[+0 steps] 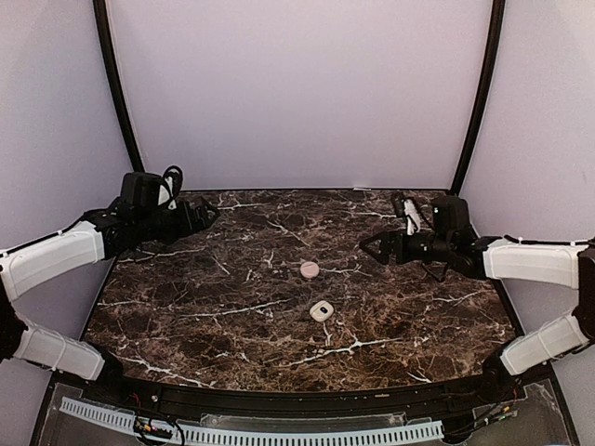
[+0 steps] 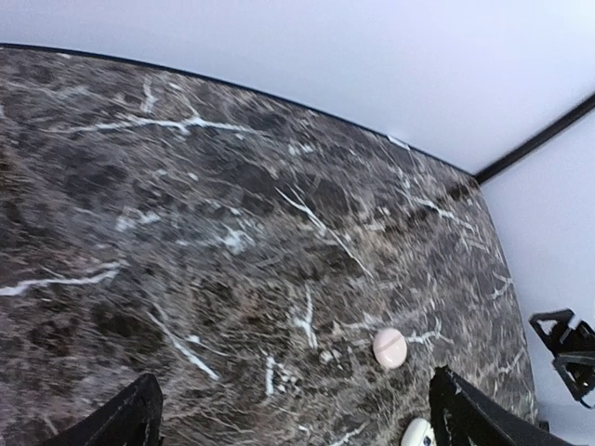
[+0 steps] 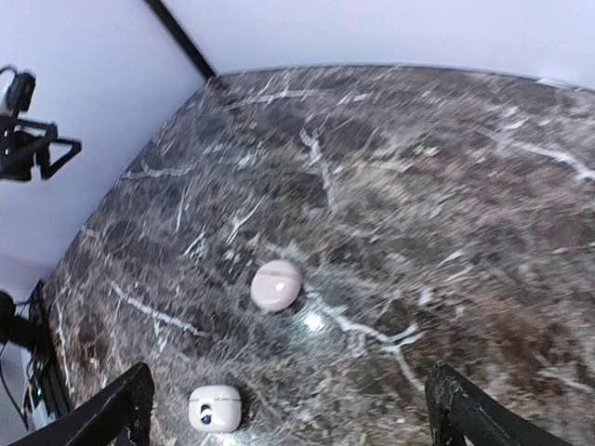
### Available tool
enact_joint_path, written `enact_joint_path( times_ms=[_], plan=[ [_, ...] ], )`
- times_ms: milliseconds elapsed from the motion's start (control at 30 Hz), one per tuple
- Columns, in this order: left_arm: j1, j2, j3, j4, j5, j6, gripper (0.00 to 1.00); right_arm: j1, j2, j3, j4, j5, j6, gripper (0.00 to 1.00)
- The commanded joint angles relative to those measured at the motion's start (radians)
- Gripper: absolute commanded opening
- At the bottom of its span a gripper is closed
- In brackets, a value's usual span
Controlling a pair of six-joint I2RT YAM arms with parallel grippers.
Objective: Insert the wireless bluetooth earbuds into the charging case
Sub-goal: Reset both arms
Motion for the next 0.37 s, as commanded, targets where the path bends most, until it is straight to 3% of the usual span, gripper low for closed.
enact_joint_path(
  times_ms=[0, 167, 333],
  plan=[
    [0.118, -0.099, -0.013, -0.101, -0.054, 0.011, 0.99, -0.112, -0.149, -0.054, 0.006, 0.068, 0.058, 0.99],
    [0.135, -0.178, -0.132, -0.098, -0.072, -0.033, 0.99, -0.181, -0.289, -0.150, 0.027, 0.087, 0.108, 0.99],
    [0.135, -0.205, -0.247, -0.068, -0.056, -0.074, 0.99, -0.186, -0.318, -0.208, 0.035, 0.081, 0.121, 0.99]
  ],
)
